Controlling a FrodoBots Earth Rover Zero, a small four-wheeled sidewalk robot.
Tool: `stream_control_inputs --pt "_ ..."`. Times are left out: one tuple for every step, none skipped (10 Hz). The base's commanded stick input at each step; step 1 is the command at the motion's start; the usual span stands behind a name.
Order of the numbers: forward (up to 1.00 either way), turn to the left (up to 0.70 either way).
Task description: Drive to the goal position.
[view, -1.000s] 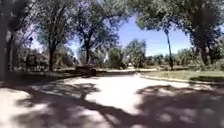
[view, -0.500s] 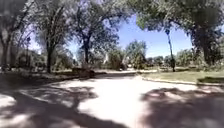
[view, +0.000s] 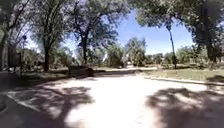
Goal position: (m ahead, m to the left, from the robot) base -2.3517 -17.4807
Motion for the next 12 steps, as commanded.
stream_control_inputs --pt "0.85 0.0" --pt "0.85 0.0" --pt "0.85 0.0" --pt "0.85 0.0" --pt "0.85 0.0" --pt "0.85 0.0" --pt "0.85 0.0" --pt "0.85 0.0" --pt "0.85 0.0" --pt "0.85 0.0" --pt "0.85 0.0" --pt "0.85 0.0"
